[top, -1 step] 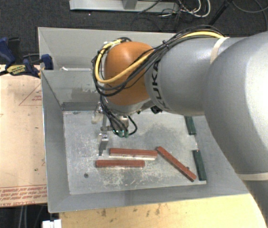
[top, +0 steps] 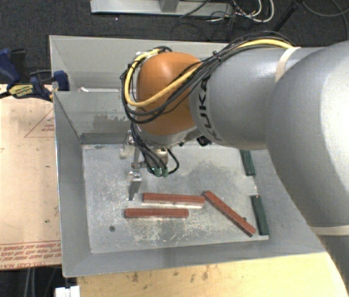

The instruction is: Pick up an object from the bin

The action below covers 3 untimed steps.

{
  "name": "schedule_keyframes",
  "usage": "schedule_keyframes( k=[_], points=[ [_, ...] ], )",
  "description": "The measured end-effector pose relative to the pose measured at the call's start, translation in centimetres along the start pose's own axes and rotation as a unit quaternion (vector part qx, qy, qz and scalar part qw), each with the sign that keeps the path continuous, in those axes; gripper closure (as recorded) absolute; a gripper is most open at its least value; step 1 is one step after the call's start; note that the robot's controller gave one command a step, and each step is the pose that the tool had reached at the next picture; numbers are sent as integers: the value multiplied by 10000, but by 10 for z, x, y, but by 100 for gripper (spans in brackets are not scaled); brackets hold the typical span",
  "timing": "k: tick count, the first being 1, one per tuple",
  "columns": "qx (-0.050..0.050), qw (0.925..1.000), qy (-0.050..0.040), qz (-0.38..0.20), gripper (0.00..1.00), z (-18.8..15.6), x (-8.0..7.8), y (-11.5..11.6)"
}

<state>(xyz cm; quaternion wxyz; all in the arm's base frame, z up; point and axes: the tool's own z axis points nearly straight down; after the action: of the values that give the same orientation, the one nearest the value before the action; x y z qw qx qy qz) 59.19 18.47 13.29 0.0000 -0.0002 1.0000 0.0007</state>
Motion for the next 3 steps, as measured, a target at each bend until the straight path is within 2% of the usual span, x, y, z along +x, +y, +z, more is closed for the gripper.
schedule_keyframes(
  k=[1,2,3],
  points=[
    [-5,9999,-22,-149,0,34,45,-13],
    [-27,9949,-94,-999,100,53,37,-19],
    [-28,9949,-94,-1000,100,53,37,-19]
  ],
)
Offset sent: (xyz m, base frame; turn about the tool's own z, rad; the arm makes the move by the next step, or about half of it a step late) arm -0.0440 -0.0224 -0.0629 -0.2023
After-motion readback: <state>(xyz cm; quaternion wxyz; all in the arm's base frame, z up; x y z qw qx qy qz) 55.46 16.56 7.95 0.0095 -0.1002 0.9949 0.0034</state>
